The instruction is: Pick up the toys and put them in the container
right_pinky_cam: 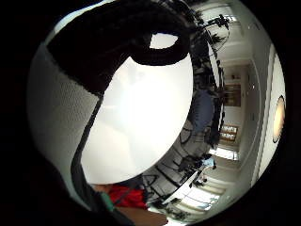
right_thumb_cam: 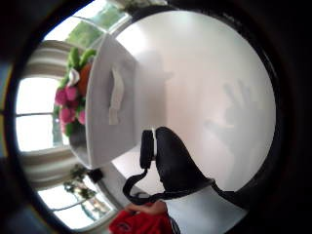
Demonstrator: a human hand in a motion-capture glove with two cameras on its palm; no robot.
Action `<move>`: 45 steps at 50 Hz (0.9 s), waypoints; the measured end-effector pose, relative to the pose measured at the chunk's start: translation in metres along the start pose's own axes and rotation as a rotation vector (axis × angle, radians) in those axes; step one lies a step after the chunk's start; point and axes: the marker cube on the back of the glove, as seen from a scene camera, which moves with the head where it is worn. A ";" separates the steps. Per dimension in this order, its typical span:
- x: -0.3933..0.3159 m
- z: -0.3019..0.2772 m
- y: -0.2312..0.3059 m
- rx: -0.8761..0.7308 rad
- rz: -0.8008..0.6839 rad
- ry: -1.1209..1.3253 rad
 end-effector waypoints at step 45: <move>0.045 0.019 0.036 -0.015 -0.046 -0.152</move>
